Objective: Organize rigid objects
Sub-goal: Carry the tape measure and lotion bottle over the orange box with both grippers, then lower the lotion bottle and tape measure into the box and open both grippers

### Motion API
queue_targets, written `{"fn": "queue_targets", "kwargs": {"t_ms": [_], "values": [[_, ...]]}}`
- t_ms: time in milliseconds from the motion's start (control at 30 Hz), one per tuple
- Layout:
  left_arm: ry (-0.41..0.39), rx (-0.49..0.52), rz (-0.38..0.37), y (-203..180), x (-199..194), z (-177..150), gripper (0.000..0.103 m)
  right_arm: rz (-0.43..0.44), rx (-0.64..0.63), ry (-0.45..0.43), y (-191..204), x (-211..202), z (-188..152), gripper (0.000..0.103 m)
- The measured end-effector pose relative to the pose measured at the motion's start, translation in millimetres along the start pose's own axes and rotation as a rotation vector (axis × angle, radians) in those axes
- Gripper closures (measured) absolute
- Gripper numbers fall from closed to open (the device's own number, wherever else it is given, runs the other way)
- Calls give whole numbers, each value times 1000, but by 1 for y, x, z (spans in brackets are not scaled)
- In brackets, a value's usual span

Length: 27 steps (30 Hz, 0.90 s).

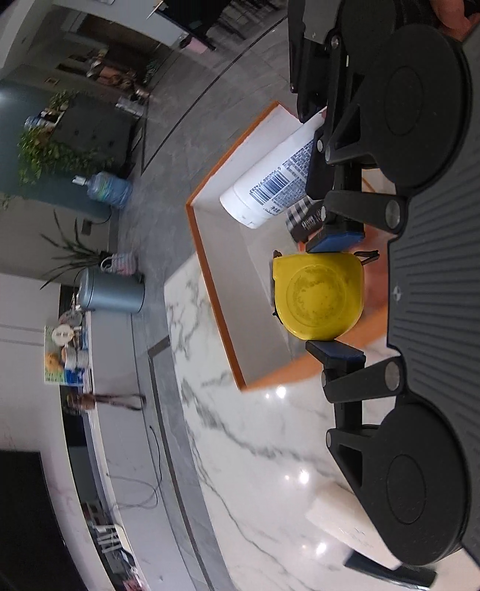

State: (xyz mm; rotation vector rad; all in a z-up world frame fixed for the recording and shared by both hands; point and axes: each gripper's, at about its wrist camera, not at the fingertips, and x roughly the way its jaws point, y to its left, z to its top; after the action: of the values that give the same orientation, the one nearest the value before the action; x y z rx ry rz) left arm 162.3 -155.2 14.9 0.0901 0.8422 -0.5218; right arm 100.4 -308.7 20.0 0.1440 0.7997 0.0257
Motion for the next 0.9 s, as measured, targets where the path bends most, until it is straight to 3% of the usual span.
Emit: {"fn": "queue_targets", "kwargs": {"t_ms": [400, 900], "values": [[96, 16, -80, -26, 79, 33, 47, -77, 29, 64, -75, 41, 23, 87], [196, 43, -83, -42, 159, 55, 47, -101, 42, 189, -105, 125, 26, 87]]}}
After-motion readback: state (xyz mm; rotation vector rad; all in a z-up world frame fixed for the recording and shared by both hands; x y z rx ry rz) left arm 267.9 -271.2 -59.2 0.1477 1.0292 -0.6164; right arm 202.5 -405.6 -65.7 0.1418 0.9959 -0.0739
